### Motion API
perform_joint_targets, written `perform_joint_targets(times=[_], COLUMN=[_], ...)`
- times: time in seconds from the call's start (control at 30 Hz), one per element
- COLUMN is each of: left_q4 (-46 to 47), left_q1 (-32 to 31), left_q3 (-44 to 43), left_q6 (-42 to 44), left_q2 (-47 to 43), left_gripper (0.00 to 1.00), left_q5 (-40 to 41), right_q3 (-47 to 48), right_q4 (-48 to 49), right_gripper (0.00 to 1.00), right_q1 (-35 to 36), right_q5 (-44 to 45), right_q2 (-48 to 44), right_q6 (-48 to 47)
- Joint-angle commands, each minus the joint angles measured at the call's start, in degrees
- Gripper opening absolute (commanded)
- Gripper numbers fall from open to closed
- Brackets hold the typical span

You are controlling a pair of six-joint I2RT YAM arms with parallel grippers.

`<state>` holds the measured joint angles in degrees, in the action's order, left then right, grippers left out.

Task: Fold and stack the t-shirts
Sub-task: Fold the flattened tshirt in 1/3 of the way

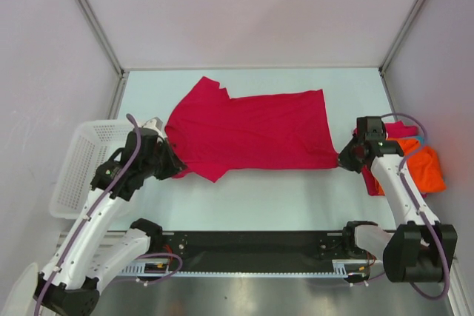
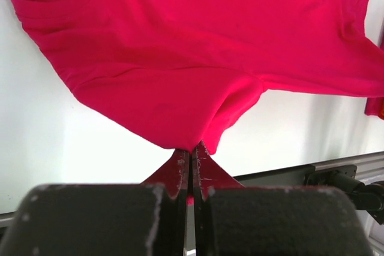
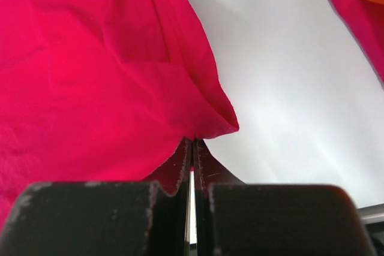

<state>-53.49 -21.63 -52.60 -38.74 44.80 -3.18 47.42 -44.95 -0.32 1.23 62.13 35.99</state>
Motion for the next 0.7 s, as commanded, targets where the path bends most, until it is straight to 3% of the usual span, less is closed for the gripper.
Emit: perform_joint_targets(times=[0.0,0.2,0.43,0.67], left_q4=[2.07,10.24,14.11,15.79], left_q1=[2.29,10.19,16.87,20.48], left_q3=[-0.14,-0.84,-9.09,-12.79], left_q6=[2.52,5.6,8.86,9.3], left_q2=[1.96,11.61,27.44,36.14], left_gripper=[0.0,0.0,0.0,0.0], left_q5=[-0.33,-5.95,-7.98,-9.3], right_q3=[3.11,12.51,26.75,32.3], right_q4=[4.68,9.87,11.46,13.13], right_gripper=[0.0,0.0,0.0,0.0], right_q1=[1.53,2.16,2.16,2.43], right_q5=[-2.8,-3.08,-4.75,-6.86], right_q2=[6.76,20.64,39.09,48.25], right_q6=[-0.04,-1.18,-1.54,-0.22])
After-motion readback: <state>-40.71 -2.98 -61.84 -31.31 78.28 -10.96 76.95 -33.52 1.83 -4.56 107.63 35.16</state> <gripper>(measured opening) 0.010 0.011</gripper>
